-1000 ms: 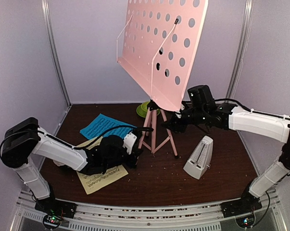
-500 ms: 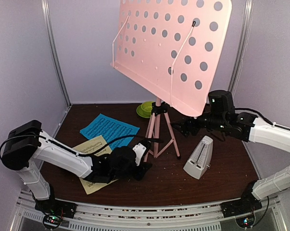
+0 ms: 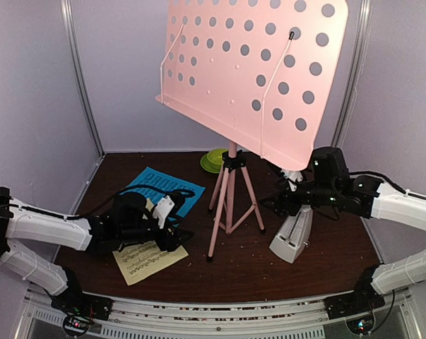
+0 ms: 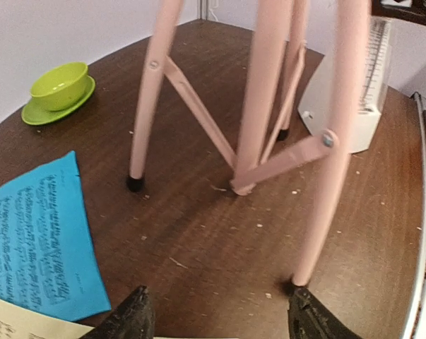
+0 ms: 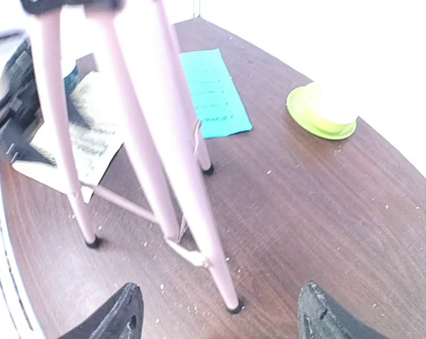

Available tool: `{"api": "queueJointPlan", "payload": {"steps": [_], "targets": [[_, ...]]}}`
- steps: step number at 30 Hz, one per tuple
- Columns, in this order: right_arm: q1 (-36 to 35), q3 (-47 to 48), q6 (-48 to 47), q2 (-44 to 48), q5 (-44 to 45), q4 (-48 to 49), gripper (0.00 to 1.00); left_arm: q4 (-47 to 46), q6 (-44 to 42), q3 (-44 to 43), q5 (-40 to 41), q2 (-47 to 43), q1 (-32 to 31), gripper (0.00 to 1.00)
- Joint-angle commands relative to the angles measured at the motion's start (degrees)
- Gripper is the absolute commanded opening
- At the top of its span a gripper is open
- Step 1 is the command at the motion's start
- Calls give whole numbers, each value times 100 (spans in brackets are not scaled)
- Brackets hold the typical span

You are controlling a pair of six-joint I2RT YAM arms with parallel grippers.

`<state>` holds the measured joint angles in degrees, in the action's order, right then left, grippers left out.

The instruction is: Set up the instrument practice props

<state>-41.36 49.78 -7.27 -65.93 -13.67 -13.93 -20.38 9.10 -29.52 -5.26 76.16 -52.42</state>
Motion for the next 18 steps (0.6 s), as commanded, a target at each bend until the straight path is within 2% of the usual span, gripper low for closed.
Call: {"api": "queueJointPlan", "payload": {"steps": [1,5,9,14,18], "targets": [[-3,-113,-247,30,-210,-224,74,339,-1037,-637,-786,414,806,65],[-5,-147,-346,-249,-195,-246,69,233,-1392,-1374,-1198,1274,988,62],[-3,-347,-69,-249,-156,53,68,-298,-1692,-1834,-967,1958,988,60],[-3,-609,-173,-181,98,309,66,-120,-2383,-2678,-833,2722,997,58],[-5,-493,-436,-277,249,239,65,45,-2927,-3222,-1144,3173,1006,54]]}}
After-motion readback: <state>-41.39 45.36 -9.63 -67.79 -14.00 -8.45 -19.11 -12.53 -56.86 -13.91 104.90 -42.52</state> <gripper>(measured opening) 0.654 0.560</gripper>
